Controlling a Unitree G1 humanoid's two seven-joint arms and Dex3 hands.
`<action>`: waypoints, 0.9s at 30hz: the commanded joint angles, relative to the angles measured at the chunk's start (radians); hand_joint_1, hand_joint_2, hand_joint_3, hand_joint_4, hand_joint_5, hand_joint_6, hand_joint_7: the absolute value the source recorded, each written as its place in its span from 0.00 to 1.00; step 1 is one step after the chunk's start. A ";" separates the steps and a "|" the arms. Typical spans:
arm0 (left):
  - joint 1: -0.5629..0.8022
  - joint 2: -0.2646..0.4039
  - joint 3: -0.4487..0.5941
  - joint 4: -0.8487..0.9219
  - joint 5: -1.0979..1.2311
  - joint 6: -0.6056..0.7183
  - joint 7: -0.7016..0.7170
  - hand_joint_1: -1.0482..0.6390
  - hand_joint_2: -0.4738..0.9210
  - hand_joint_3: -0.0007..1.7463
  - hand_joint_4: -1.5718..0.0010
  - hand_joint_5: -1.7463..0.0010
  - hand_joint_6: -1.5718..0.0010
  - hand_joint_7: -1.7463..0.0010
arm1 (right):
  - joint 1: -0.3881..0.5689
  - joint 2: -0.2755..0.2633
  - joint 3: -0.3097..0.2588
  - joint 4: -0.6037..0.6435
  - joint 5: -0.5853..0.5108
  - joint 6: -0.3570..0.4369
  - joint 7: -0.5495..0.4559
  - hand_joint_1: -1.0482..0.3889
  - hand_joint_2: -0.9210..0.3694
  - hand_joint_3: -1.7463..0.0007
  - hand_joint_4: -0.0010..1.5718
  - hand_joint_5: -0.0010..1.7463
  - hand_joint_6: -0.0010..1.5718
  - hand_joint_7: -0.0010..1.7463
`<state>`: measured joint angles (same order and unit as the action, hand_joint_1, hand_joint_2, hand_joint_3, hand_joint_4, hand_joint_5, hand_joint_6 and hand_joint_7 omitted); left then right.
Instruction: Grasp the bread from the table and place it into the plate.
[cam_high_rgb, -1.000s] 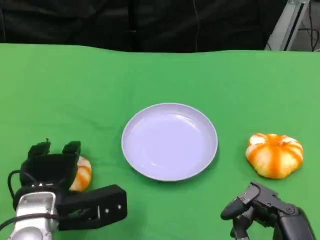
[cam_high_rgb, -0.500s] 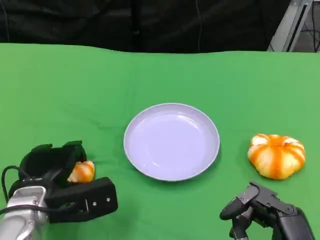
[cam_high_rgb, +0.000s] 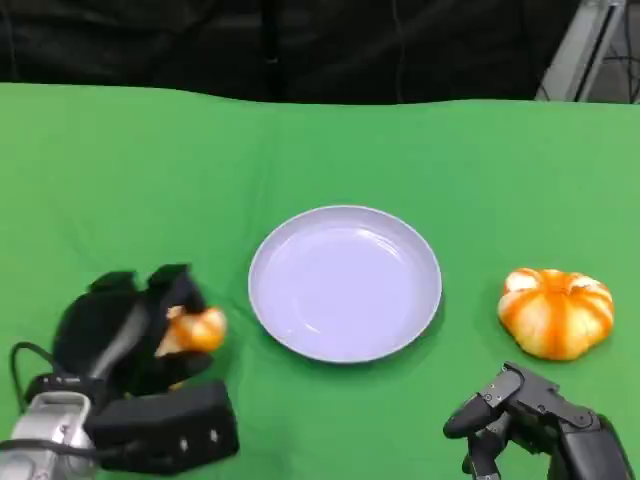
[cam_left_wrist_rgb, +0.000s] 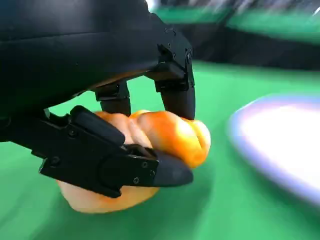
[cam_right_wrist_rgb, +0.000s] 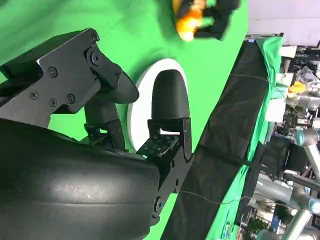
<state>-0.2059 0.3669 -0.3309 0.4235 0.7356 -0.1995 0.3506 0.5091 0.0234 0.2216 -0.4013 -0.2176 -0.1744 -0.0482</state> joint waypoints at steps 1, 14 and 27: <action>0.007 0.007 0.033 -0.064 -0.026 -0.102 0.086 0.50 0.69 0.67 0.46 0.00 0.60 0.00 | 0.001 -0.006 -0.004 -0.011 0.006 0.008 -0.004 0.73 0.32 0.33 0.38 0.93 0.43 0.78; -0.088 -0.074 0.029 -0.033 -0.074 -0.321 0.132 0.53 0.58 0.82 0.43 0.00 0.57 0.00 | -0.003 -0.002 0.002 -0.001 -0.005 0.000 -0.012 0.73 0.33 0.33 0.39 0.92 0.44 0.78; -0.318 -0.242 -0.082 0.171 0.018 -0.288 0.136 0.51 0.61 0.76 0.43 0.00 0.56 0.00 | 0.017 -0.016 -0.004 -0.019 0.009 0.003 -0.005 0.72 0.31 0.34 0.39 0.93 0.44 0.77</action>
<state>-0.4239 0.1795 -0.3682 0.5150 0.7192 -0.5191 0.4938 0.5145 0.0163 0.2240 -0.4046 -0.2185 -0.1691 -0.0530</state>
